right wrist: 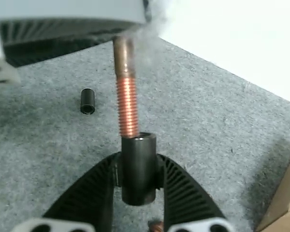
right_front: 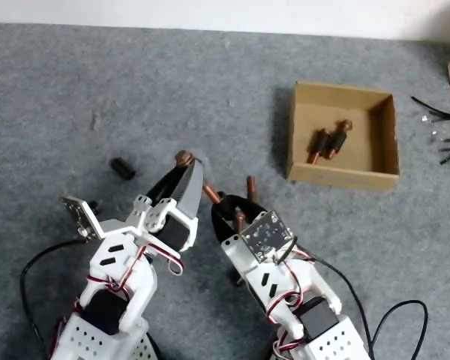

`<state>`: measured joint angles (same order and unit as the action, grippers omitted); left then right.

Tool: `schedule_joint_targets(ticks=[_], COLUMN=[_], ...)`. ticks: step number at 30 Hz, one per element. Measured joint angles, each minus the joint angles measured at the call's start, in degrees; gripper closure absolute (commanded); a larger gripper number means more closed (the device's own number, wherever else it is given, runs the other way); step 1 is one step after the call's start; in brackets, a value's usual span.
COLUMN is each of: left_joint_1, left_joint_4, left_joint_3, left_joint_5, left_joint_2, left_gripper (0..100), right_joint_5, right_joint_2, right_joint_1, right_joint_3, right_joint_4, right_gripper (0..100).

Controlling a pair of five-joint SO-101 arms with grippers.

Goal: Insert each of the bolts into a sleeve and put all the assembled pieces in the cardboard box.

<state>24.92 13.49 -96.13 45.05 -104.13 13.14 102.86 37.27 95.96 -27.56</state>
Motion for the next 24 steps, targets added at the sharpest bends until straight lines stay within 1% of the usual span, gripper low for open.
schedule_joint_targets(ticks=[16, 24], left_joint_1=[0.0, 0.6], left_joint_4=[1.8, 4.2], left_joint_3=[0.0, 0.1], left_joint_5=[0.3, 0.4], left_joint_2=[0.0, 0.0], left_gripper=[99, 99], right_joint_5=[0.0, 0.0], right_joint_2=[0.0, -0.1], right_joint_1=[0.0, 0.0], right_joint_3=[0.0, 0.0], right_joint_4=[0.0, -1.6], right_gripper=[98.8, 98.9])
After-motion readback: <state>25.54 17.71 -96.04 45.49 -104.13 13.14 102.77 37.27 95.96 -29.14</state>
